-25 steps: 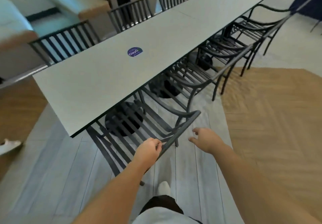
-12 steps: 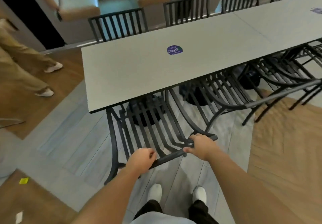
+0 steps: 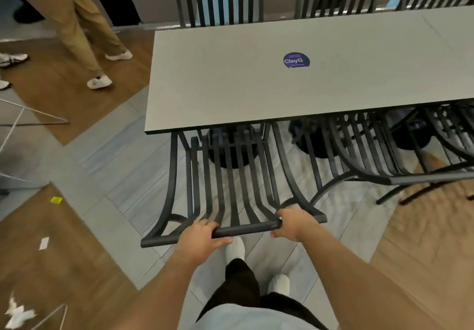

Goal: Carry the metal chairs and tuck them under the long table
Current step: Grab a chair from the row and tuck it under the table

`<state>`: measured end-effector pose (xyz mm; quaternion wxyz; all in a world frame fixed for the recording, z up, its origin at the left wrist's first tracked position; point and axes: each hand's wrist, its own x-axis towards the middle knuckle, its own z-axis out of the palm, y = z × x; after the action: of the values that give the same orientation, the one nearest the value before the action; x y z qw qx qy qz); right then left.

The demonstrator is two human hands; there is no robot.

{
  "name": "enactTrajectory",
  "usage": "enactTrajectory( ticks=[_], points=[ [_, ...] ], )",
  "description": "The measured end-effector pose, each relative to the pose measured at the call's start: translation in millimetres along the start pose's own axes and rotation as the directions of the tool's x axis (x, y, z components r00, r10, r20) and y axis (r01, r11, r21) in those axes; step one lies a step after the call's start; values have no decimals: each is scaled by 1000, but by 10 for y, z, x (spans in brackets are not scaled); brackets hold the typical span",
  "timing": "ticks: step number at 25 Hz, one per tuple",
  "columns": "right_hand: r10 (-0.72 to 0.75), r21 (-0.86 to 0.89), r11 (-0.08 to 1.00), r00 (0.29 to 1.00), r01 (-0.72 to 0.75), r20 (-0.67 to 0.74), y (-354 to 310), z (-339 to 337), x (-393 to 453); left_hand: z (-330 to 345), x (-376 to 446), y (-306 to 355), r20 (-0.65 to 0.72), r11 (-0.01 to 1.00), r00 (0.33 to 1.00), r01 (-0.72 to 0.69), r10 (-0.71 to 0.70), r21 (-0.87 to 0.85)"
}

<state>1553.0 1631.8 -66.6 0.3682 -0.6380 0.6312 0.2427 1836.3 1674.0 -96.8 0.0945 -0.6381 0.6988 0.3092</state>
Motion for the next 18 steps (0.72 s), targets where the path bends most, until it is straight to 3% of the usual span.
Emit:
enactTrajectory(
  ticks=[4,8,18],
  points=[
    [-32,-153,987,998,40,56,-130,64,212,-13,-16,-307,-29,992,1000,14,-10,129],
    [-56,-225,973,998,56,7,-169,172,298,-10,16,-460,31,977,998,46,-54,207],
    [-49,-215,976,998,42,-27,125,182,362,-8,249,-171,50,930,998,3,-23,367]
  ],
)
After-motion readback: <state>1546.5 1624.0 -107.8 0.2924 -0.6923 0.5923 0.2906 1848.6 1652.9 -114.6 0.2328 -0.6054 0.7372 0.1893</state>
